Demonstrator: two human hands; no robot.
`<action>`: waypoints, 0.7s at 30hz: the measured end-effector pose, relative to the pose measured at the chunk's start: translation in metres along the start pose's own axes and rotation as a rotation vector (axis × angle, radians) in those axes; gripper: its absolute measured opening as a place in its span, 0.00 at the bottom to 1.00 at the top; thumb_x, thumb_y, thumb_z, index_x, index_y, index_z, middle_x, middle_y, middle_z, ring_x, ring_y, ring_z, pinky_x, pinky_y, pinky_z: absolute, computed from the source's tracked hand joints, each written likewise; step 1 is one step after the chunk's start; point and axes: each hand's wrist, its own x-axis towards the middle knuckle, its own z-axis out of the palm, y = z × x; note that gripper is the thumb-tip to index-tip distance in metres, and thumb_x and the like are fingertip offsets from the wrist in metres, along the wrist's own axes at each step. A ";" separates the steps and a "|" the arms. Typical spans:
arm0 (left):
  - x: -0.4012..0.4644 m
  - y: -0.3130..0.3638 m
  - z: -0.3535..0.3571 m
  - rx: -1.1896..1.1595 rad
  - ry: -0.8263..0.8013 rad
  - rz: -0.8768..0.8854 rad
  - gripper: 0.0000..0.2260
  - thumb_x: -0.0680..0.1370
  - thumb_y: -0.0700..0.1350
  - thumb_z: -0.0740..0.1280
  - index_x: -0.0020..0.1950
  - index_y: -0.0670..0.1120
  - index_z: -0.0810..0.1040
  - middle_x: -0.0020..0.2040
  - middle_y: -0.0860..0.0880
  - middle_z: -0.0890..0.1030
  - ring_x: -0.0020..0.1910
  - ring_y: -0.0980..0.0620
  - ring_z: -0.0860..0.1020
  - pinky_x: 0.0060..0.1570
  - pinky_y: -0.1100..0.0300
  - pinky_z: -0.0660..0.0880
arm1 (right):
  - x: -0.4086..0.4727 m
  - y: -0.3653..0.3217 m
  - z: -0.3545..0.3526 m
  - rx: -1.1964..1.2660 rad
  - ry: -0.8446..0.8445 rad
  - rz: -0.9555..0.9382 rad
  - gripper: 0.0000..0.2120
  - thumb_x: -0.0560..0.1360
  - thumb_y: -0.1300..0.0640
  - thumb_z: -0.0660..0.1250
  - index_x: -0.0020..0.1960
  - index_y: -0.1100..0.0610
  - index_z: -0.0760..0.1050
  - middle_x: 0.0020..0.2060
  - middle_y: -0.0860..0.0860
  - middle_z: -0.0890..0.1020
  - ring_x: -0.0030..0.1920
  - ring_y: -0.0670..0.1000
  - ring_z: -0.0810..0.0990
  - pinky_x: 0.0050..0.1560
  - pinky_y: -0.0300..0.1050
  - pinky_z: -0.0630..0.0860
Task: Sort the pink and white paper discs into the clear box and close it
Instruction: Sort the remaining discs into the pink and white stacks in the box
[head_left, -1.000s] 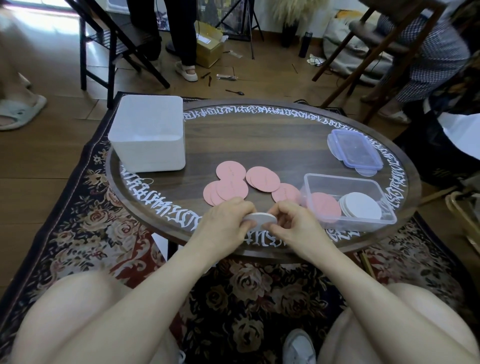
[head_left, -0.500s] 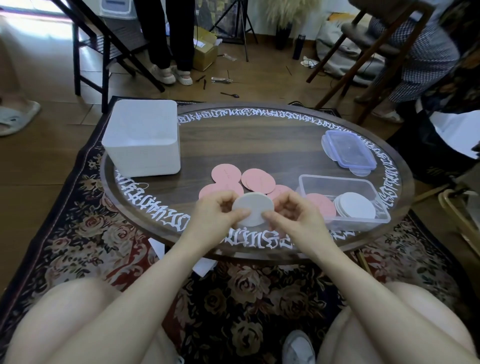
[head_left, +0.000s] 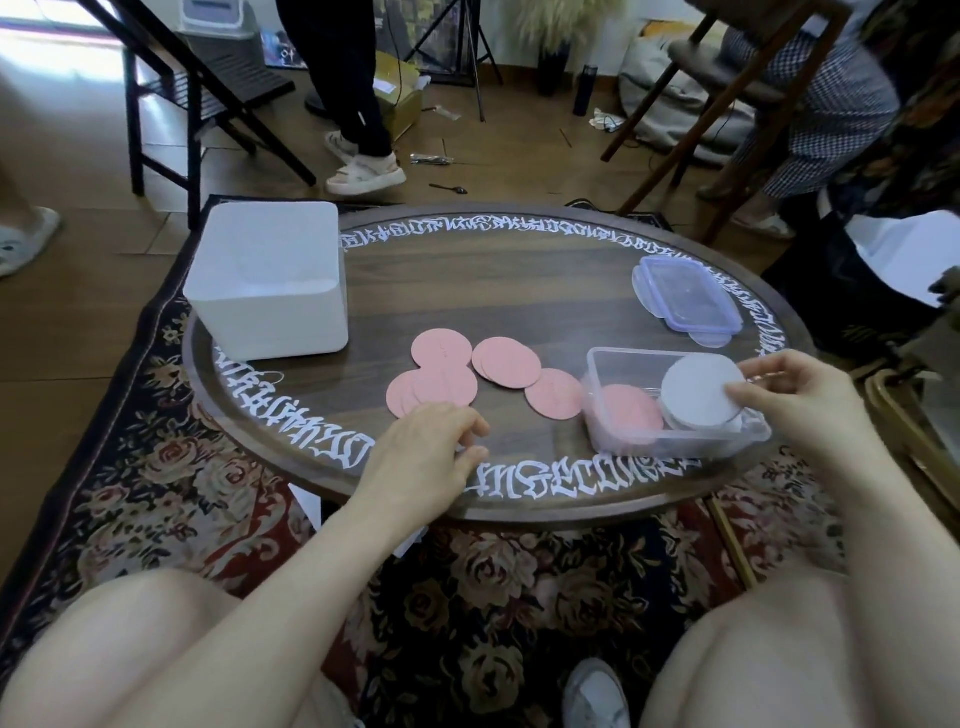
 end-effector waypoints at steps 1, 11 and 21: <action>0.001 0.001 0.001 0.006 0.004 0.005 0.09 0.77 0.49 0.66 0.56 0.51 0.77 0.51 0.56 0.78 0.54 0.55 0.73 0.53 0.58 0.70 | 0.002 0.002 0.000 -0.033 0.010 0.009 0.06 0.70 0.60 0.73 0.45 0.56 0.79 0.38 0.57 0.81 0.37 0.52 0.75 0.38 0.44 0.68; 0.001 0.002 0.000 0.050 -0.020 0.010 0.09 0.77 0.50 0.65 0.57 0.52 0.76 0.52 0.56 0.77 0.56 0.56 0.72 0.52 0.60 0.68 | 0.004 -0.003 0.008 -0.495 0.128 0.063 0.07 0.69 0.55 0.68 0.46 0.51 0.77 0.45 0.51 0.81 0.50 0.59 0.78 0.47 0.50 0.72; -0.002 0.006 -0.004 0.054 -0.013 0.032 0.10 0.78 0.50 0.63 0.58 0.52 0.76 0.53 0.56 0.77 0.57 0.55 0.71 0.53 0.61 0.67 | -0.013 -0.015 0.020 -0.253 0.062 -0.216 0.03 0.71 0.56 0.71 0.45 0.51 0.79 0.44 0.49 0.80 0.40 0.50 0.74 0.44 0.47 0.70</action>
